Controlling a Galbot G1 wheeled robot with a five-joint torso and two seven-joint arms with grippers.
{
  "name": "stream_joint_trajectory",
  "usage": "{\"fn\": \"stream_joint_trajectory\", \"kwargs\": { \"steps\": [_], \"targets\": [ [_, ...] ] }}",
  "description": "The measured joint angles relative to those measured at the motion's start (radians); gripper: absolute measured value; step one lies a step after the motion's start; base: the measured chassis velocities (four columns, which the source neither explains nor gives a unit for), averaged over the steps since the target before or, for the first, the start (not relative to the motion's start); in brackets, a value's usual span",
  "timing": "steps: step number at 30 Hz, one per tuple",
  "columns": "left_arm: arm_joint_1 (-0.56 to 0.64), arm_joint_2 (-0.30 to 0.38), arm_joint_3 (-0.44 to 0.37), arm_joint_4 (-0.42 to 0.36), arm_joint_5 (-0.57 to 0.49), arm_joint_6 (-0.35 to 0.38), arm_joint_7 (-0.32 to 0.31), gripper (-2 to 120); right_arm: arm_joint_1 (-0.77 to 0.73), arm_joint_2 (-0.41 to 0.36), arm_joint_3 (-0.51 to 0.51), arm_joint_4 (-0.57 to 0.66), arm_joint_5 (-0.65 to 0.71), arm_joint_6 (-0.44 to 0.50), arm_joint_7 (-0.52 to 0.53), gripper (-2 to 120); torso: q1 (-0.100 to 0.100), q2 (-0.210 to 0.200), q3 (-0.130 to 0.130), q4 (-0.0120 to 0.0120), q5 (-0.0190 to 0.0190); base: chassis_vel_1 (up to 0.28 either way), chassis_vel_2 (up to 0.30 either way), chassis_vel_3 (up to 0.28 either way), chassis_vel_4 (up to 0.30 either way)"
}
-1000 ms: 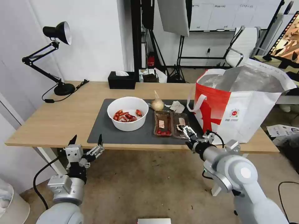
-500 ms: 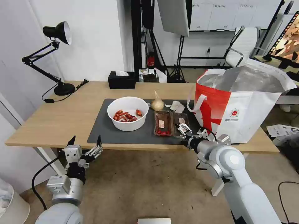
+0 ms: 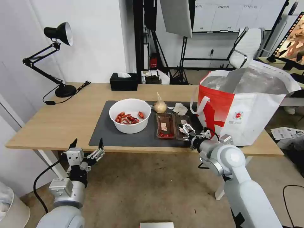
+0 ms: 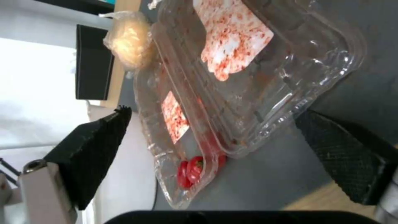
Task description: Pick up the trash from the table and place it into the takeout bag.
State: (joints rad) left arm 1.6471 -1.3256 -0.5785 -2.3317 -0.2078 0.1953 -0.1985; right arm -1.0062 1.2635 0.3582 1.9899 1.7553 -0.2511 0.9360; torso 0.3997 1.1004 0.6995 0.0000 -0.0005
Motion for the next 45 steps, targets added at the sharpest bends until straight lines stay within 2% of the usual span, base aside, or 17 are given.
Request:
{"fn": "stream_joint_trajectory", "kwargs": {
  "steps": [12, 25, 26, 28, 30, 37, 43, 45],
  "targets": [
    [0.004, -0.001, -0.002, 0.000, -0.001, -0.002, -0.002, 100, -0.011, 0.002, 0.003, 0.006, -0.012, -0.013, 0.027, 100, 0.000, 0.000, 0.000, 0.0006, 0.0002, 0.000, 0.000, 0.000, 0.000],
    [0.012, -0.001, -0.003, -0.007, 0.000, -0.003, -0.002, 100, -0.017, 0.001, 0.007, 0.005, -0.028, 0.003, -0.013, 100, 0.000, 0.000, 0.001, -0.0005, 0.0007, 0.000, 0.000, 0.000, 0.000],
    [0.020, -0.002, -0.003, -0.012, 0.001, -0.003, -0.002, 100, -0.026, 0.001, -0.008, 0.003, -0.110, 0.044, -0.086, 100, 0.001, -0.001, 0.001, -0.0005, 0.0012, 0.000, 0.000, 0.000, 0.000],
    [0.020, -0.002, -0.003, -0.012, 0.001, -0.003, -0.002, 100, -0.026, 0.001, -0.008, 0.003, -0.110, 0.044, -0.086, 100, 0.001, -0.001, 0.001, -0.0005, 0.0012, 0.000, 0.000, 0.000, 0.000],
    [0.025, -0.004, -0.003, -0.013, 0.002, -0.005, -0.002, 100, -0.035, 0.000, -0.021, 0.007, -0.179, 0.059, -0.168, 100, 0.001, -0.001, 0.001, -0.0005, 0.0010, 0.000, 0.000, 0.000, 0.000],
    [0.029, -0.006, -0.003, -0.013, 0.003, -0.011, -0.002, 100, -0.045, -0.003, -0.032, 0.007, -0.253, 0.068, -0.302, 100, 0.001, -0.001, 0.001, -0.0002, 0.0006, 0.000, 0.000, 0.000, 0.000],
    [0.030, -0.007, -0.004, -0.014, 0.003, -0.020, -0.002, 100, -0.045, -0.025, -0.060, 0.013, -0.270, 0.022, -0.405, 100, 0.000, -0.001, 0.001, -0.0002, 0.0005, 0.000, 0.000, 0.000, 0.000],
    [0.030, -0.008, -0.005, -0.014, 0.003, -0.021, -0.003, 100, -0.033, -0.038, -0.081, 0.014, -0.267, -0.020, -0.439, 100, 0.000, 0.000, 0.001, -0.0002, 0.0005, 0.000, 0.000, 0.000, 0.000]
  ]
}}
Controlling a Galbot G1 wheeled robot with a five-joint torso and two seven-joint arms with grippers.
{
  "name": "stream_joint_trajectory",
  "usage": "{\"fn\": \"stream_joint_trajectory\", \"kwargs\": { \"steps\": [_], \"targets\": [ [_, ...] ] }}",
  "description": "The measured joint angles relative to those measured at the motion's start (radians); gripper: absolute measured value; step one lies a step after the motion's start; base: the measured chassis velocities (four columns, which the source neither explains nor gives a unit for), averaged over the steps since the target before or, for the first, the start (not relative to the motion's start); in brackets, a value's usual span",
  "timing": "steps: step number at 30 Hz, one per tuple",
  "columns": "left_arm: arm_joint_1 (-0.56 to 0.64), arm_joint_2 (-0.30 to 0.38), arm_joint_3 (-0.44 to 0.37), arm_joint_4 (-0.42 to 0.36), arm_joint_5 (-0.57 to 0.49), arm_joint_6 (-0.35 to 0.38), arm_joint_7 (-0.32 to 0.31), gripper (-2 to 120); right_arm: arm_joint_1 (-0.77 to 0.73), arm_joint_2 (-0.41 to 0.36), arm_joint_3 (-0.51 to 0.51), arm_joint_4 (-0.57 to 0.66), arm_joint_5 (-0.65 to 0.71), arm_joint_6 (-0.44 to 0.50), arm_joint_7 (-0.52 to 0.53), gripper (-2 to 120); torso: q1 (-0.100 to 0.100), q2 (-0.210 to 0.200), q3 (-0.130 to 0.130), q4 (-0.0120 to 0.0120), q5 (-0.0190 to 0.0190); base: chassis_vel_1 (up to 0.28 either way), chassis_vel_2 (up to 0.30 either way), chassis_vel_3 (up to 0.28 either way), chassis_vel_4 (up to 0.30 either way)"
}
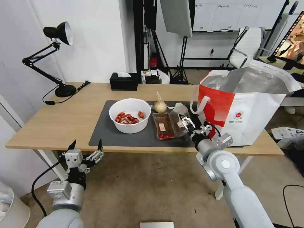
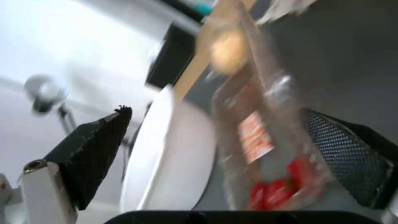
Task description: Pick up the trash from the table and place it into the takeout bag.
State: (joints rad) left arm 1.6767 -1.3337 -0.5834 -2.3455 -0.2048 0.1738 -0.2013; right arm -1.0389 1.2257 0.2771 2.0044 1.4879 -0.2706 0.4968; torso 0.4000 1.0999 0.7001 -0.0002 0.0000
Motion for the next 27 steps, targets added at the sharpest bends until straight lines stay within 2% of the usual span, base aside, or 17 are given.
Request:
{"fn": "stream_joint_trajectory", "kwargs": {
  "steps": [7, 9, 12, 15, 20, 27],
  "targets": [
    [0.001, -0.002, -0.001, 0.000, 0.001, -0.002, 0.000, 100, 0.098, -0.023, -0.071, -0.046, 0.005, -0.088, 0.016, 100, 0.000, 0.000, 0.000, 0.0001, 0.0000, 0.000, 0.000, 0.000, 0.000],
    [0.001, -0.002, -0.002, 0.000, 0.001, -0.002, 0.000, 100, 0.134, -0.026, -0.091, -0.072, 0.017, -0.120, 0.056, 100, 0.000, 0.000, 0.000, 0.0003, -0.0001, 0.000, 0.000, 0.000, 0.000],
    [0.001, -0.004, -0.004, 0.000, 0.001, -0.002, -0.001, 100, 0.187, -0.017, -0.109, -0.124, 0.090, -0.157, 0.175, 100, 0.000, 0.000, 0.000, 0.0003, -0.0001, 0.000, 0.000, 0.000, 0.000],
    [0.000, -0.006, -0.004, 0.000, 0.001, -0.002, -0.001, 100, 0.194, -0.012, -0.105, -0.131, 0.114, -0.158, 0.197, 100, 0.000, 0.000, 0.000, 0.0002, -0.0002, 0.000, 0.000, 0.000, 0.000],
    [0.000, -0.005, -0.008, -0.003, 0.001, -0.002, -0.001, 100, 0.194, -0.012, -0.096, -0.126, 0.133, -0.133, 0.167, 100, 0.000, 0.000, 0.000, 0.0002, 0.0001, 0.000, 0.000, 0.000, 0.000],
    [-0.002, 0.001, -0.011, -0.005, -0.002, -0.002, -0.001, 100, 0.228, -0.032, -0.098, -0.107, 0.106, -0.097, 0.070, 100, 0.000, 0.000, 0.000, 0.0002, 0.0001, 0.000, 0.000, 0.000, 0.000]
  ]
}}
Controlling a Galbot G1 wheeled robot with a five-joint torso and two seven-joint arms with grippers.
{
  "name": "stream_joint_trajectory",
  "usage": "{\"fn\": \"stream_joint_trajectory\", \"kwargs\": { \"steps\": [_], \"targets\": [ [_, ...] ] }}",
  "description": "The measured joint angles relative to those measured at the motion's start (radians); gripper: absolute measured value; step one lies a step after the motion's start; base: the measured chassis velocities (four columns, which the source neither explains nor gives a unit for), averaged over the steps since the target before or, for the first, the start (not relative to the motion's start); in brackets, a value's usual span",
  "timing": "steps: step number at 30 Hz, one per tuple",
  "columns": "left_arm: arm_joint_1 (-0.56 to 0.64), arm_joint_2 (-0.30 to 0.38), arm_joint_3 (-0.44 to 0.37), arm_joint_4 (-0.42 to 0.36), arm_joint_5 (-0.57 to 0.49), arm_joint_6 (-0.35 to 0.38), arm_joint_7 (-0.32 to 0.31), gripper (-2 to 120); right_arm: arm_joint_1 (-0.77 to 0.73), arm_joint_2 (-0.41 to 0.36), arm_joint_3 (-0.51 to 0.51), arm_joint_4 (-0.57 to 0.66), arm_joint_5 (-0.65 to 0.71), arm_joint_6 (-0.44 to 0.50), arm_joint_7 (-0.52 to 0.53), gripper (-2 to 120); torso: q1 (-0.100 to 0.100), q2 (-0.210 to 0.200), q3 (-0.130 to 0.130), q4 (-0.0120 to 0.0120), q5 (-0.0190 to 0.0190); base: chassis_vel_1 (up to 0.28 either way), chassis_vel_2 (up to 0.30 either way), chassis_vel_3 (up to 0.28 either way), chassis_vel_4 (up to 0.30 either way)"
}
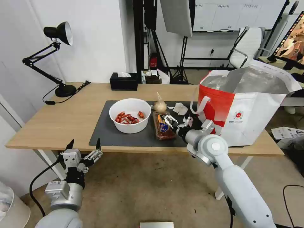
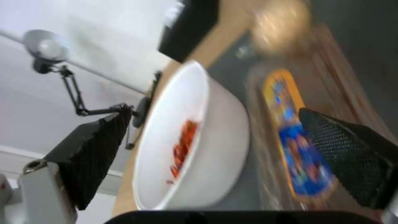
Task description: Pick up the trash from the table and place it into the takeout bag.
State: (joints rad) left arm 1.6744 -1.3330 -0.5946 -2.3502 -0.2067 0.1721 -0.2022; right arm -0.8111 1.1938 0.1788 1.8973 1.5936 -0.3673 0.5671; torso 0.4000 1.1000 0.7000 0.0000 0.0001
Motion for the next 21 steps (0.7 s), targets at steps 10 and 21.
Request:
{"fn": "stream_joint_trajectory", "kwargs": {
  "steps": [10, 21],
  "targets": [
    [-0.010, 0.012, 0.002, 0.009, -0.003, 0.000, 0.000, 100, 0.134, -0.165, -0.235, -0.189, -0.746, 0.080, -0.479, 84, 0.000, 0.000, 0.000, 0.0000, -0.0002, 0.000, 0.000, 0.000, 0.000],
    [-0.032, 0.082, 0.014, -0.001, -0.218, 0.052, 0.000, 100, 0.271, -0.195, -0.340, -0.392, -0.939, 0.142, -0.750, 37, 0.000, 0.000, 0.000, 0.0000, -0.0001, 0.000, 0.000, 0.000, 0.000]
  ]
}}
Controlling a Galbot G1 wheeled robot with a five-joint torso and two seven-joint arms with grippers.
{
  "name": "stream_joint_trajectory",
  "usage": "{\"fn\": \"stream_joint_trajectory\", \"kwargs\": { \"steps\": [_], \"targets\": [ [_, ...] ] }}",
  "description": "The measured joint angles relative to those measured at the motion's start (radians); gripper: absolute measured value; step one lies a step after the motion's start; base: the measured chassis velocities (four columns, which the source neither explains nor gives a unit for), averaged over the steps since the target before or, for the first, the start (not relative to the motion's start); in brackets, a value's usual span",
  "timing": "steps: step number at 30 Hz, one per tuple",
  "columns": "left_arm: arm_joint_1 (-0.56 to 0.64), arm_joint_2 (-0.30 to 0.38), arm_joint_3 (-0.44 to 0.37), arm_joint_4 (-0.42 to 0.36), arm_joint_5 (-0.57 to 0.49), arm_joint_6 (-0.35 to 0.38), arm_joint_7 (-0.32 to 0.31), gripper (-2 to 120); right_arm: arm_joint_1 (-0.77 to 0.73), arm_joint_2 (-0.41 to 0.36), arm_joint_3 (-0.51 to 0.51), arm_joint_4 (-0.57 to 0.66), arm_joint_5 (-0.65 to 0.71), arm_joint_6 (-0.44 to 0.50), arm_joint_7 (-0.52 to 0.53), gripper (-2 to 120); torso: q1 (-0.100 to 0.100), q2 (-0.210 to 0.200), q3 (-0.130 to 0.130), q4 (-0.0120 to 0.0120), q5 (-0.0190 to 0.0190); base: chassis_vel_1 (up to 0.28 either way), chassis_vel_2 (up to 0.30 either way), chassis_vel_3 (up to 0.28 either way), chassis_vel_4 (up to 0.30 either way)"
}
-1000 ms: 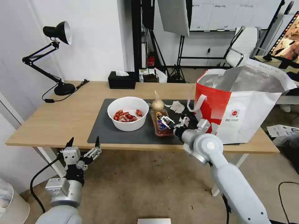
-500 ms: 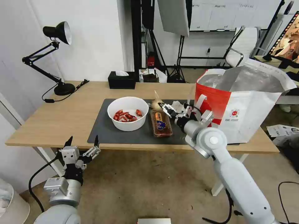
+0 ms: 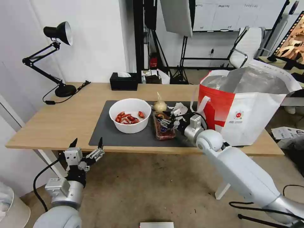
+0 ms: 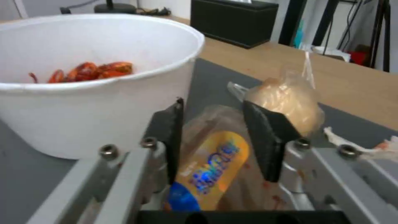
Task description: Pick up the trash from the table and place it into the takeout bag.
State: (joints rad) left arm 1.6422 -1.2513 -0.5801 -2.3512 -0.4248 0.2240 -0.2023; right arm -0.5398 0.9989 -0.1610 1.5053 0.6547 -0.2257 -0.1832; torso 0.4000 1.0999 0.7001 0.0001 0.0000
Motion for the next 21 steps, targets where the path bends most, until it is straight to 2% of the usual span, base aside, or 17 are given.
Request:
{"fn": "stream_joint_trajectory", "kwargs": {
  "steps": [1, 3, 5, 8, 9, 10, 12, 13, 15, 17, 18, 21],
  "targets": [
    [0.000, 0.000, 0.000, 0.000, 0.000, 0.000, 0.000, 100, 0.000, 0.000, 0.000, 0.000, 0.000, 0.000, 0.000, 37, 0.000, 0.000, 0.000, 0.0000, 0.0000, 0.000, 0.000, 0.000, 0.000],
    [-0.013, 0.030, 0.012, -0.012, -0.105, 0.028, 0.002, 100, 0.024, -0.005, -0.014, -0.029, 0.000, -0.016, -0.005, 26, 0.000, 0.000, 0.000, -0.0001, -0.0001, 0.000, 0.000, 0.000, 0.000],
    [-0.017, 0.039, 0.016, -0.016, -0.136, 0.037, 0.002, 100, 0.028, -0.005, -0.017, -0.035, 0.001, -0.019, -0.007, 22, 0.000, 0.000, 0.000, 0.0000, -0.0001, 0.000, 0.000, 0.000, 0.000],
    [-0.039, 0.083, 0.027, -0.043, -0.333, 0.085, 0.009, 100, 0.036, -0.004, -0.031, -0.060, 0.010, -0.026, -0.015, 8, 0.000, 0.000, 0.000, -0.0002, 0.0000, 0.000, 0.000, 0.000, 0.000],
    [-0.039, 0.083, 0.027, -0.043, -0.333, 0.085, 0.009, 100, 0.036, -0.004, -0.031, -0.060, 0.010, -0.026, -0.015, 8, 0.000, 0.000, 0.000, -0.0002, 0.0000, 0.000, 0.000, 0.000, 0.000],
    [-0.047, 0.103, 0.029, -0.053, -0.427, 0.109, 0.021, 100, 0.036, -0.002, -0.035, -0.064, 0.017, -0.028, -0.015, 2, 0.000, 0.000, 0.000, -0.0001, 0.0000, 0.000, 0.000, 0.000, 0.000],
    [-0.065, 0.145, 0.035, -0.064, -0.595, 0.145, 0.039, 100, 0.036, 0.004, -0.042, -0.071, 0.025, -0.032, -0.015, 0, 0.000, 0.000, 0.000, -0.0001, 0.0000, 0.000, 0.000, 0.000, 0.000],
    [-0.065, 0.145, 0.035, -0.064, -0.595, 0.145, 0.039, 100, 0.036, 0.004, -0.042, -0.071, 0.025, -0.032, -0.015, 0, 0.000, 0.000, 0.000, -0.0001, 0.0000, 0.000, 0.000, 0.000, 0.000],
    [-0.094, 0.185, 0.045, -0.063, -0.717, 0.164, 0.061, 100, 0.039, 0.008, -0.048, -0.075, 0.030, -0.034, -0.013, 0, 0.000, 0.000, 0.000, 0.0001, -0.0001, 0.000, 0.000, 0.000, 0.000],
    [-0.105, 0.197, 0.048, -0.059, -0.749, 0.169, 0.069, 100, 0.040, 0.009, -0.049, -0.075, 0.032, -0.035, -0.012, 0, 0.000, 0.000, 0.000, 0.0000, 0.0000, 0.000, 0.000, 0.000, 0.000],
    [-0.137, 0.225, 0.062, -0.040, -0.817, 0.183, 0.094, 100, 0.041, 0.009, -0.050, -0.075, 0.034, -0.036, -0.009, 0, 0.000, 0.000, 0.000, 0.0000, 0.0000, 0.000, 0.000, 0.000, 0.000],
    [-0.215, 0.255, 0.113, 0.025, -0.896, 0.200, 0.138, 100, 0.039, 0.006, -0.050, -0.075, 0.036, -0.039, -0.006, 0, 0.000, 0.000, 0.000, 0.0000, 0.0000, 0.000, 0.000, 0.000, 0.000]
  ]
}}
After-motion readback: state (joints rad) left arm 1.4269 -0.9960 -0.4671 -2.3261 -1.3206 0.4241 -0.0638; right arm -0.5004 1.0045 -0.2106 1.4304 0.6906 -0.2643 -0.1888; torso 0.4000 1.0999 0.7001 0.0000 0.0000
